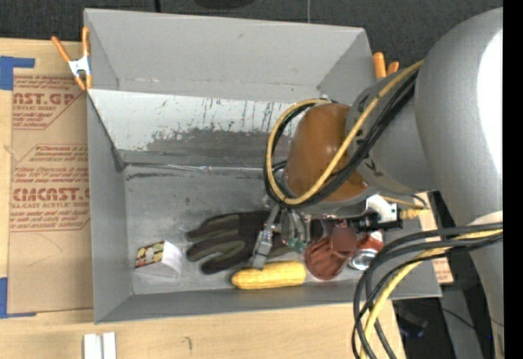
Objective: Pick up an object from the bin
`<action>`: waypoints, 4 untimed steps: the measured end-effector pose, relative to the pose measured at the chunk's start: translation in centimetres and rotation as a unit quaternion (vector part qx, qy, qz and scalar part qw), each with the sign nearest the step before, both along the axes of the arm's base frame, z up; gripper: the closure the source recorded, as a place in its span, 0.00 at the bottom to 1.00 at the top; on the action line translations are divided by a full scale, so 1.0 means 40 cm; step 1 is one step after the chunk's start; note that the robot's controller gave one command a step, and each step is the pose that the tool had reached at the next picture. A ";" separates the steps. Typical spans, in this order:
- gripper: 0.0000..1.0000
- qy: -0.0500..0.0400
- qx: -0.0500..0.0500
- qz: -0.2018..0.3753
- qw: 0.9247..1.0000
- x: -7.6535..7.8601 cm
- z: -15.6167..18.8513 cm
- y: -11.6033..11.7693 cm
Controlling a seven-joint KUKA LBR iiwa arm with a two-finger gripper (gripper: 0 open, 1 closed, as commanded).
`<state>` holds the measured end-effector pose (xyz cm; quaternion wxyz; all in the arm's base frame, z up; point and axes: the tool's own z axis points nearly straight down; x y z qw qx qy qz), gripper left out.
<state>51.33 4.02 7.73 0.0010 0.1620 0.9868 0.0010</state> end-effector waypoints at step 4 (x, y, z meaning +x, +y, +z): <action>1.00 -0.002 -0.001 0.029 1.000 0.030 -0.015 0.048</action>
Offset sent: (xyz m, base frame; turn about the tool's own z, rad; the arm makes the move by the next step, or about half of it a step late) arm 0.0000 0.0000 0.0000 0.0000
